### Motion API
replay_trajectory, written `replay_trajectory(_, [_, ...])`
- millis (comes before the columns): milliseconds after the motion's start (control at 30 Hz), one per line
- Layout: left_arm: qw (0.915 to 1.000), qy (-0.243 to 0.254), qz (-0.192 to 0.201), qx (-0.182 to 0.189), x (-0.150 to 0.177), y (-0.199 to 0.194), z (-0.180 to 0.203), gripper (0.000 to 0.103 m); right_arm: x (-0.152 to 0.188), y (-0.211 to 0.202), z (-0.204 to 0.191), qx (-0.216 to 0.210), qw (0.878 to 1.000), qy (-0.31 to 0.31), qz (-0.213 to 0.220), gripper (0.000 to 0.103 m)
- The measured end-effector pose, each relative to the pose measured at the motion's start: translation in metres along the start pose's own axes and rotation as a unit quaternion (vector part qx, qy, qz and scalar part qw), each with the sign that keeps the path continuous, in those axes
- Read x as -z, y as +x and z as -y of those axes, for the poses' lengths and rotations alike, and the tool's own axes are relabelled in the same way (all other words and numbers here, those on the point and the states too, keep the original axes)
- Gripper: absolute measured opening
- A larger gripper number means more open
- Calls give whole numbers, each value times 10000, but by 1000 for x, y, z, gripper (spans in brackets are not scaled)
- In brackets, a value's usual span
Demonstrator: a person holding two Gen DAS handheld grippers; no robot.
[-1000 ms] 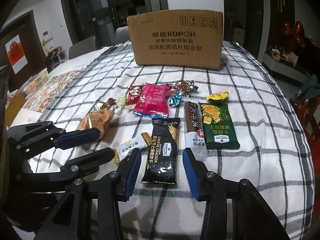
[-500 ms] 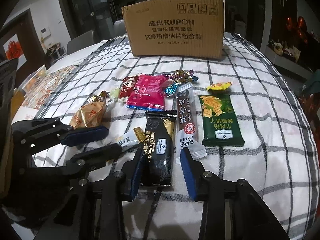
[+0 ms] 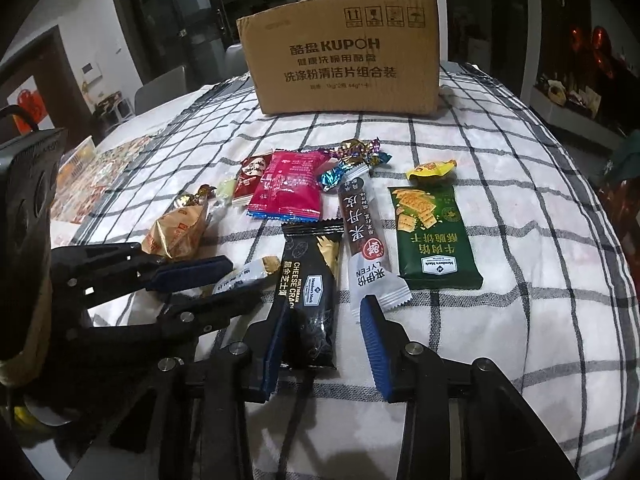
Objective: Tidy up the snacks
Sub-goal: 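Grasp the white bar with the left tool while the right tool grasps the black cracker packet, then carry both packets over the box and open both tools to drop them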
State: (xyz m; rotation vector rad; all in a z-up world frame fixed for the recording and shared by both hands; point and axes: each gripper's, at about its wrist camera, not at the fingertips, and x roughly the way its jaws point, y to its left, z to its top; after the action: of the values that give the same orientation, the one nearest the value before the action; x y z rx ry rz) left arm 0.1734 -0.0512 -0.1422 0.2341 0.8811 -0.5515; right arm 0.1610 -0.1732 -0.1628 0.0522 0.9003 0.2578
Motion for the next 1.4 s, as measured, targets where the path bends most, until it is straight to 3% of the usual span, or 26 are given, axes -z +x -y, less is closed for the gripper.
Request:
replay_trajectory(400, [9955,-487,605,-547,5,-52,1,21,0,5,-19,146,9991,-403,41,40])
replay_trajectory(567, [9928,-945,548,-490,12,-51,-7,21,-2,13,-27,373,9972,-652,-21,40])
replay_trajectory(800, [9915,-1000,579,-596,16,-59,-3,21,-2,13,-30,460,9959,-781,22,34])
replay_trajectory(1133, [9869,-1226,783,-697,13,-85,-1,21,-5,-31,-34,301,9962,-648,493,34])
replay_trajectory(1400, [9829,-1287,1049,-800,-8,-111,0,21,-23,-67,-31,113,9951,-482,853,34])
